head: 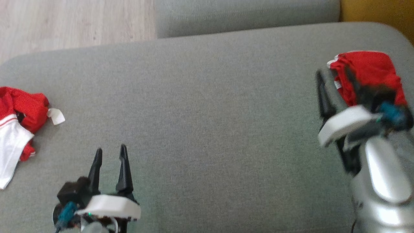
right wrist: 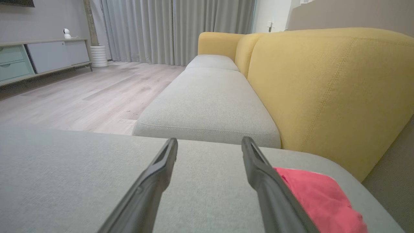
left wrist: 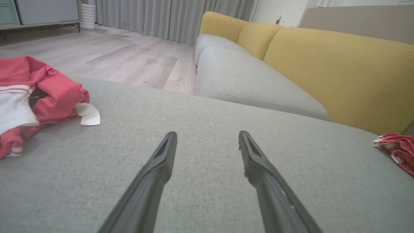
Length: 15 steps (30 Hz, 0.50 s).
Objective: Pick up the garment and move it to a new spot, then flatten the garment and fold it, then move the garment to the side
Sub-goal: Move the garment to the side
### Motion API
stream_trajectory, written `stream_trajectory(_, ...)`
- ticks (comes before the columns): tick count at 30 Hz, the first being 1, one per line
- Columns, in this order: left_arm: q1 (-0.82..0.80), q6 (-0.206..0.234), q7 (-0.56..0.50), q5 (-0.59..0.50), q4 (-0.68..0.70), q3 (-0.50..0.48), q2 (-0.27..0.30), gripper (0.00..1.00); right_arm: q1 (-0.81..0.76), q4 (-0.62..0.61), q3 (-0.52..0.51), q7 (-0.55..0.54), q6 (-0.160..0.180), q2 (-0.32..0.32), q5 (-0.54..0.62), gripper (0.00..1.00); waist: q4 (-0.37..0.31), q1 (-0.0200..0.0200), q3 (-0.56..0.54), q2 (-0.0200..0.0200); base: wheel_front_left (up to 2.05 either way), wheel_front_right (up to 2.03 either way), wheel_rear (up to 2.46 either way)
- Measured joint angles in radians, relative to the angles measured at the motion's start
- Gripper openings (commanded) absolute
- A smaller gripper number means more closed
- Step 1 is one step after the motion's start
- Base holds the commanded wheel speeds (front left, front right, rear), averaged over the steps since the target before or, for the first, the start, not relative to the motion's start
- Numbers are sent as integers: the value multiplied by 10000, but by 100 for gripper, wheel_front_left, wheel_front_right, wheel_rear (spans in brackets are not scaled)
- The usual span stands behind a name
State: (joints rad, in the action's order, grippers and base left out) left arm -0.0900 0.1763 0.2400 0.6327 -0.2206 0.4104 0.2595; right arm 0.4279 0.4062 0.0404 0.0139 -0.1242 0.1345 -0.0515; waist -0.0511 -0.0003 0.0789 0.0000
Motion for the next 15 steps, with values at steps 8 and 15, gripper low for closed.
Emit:
stream_trajectory(8,988,194,0,96,-209,-119,94,100,-2332,-466,-176,851,0,-702,439,100,36,0,-831,0,0,0,0)
stream_trajectory(15,1438,351,2,102,-111,-144,157,100,-3855,-1304,-224,1212,0,-817,-470,100,296,1,-1126,0,0,0,0)
